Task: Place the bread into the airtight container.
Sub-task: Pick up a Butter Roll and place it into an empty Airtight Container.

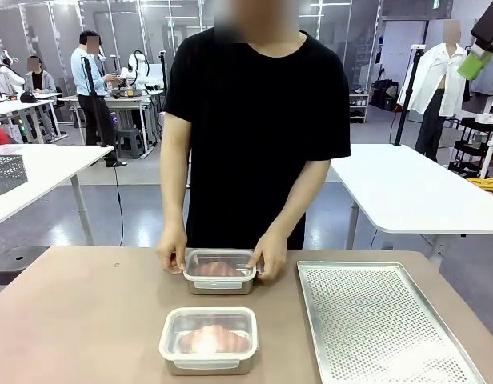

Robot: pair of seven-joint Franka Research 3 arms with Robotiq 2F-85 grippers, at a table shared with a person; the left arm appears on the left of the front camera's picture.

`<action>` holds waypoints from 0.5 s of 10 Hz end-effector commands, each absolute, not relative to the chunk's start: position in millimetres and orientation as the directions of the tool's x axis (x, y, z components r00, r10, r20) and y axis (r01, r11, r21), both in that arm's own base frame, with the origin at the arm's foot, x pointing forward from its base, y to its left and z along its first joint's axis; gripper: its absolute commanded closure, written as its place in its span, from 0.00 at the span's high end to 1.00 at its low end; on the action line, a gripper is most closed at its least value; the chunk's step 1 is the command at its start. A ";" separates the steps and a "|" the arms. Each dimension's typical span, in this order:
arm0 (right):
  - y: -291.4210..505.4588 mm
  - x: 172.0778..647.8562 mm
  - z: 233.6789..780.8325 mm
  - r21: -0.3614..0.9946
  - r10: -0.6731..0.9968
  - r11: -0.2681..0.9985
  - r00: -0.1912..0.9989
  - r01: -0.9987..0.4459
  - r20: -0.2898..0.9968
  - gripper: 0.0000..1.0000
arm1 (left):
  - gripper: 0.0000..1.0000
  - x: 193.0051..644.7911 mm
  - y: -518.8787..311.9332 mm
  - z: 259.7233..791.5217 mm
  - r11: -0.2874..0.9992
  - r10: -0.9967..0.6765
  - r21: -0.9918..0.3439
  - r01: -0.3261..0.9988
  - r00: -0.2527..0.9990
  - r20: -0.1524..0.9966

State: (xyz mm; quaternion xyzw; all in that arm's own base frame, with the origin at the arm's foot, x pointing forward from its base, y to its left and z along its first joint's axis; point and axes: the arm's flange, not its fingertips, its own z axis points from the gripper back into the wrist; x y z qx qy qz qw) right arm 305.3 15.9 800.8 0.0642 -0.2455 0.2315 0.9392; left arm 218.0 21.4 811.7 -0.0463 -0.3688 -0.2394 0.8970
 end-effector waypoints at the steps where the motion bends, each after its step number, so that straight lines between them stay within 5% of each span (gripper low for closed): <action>1: 15.1 305.2 800.4 0.004 0.401 0.885 0.768 -0.466 0.500 1.00 | 1.00 217.9 20.6 812.6 0.881 -0.396 0.096 0.463 0.613 0.684; 5: 15.1 305.2 800.4 0.004 0.401 0.885 0.768 -0.466 0.500 1.00 | 1.00 217.9 20.6 812.6 0.881 -0.396 0.096 0.463 0.613 0.684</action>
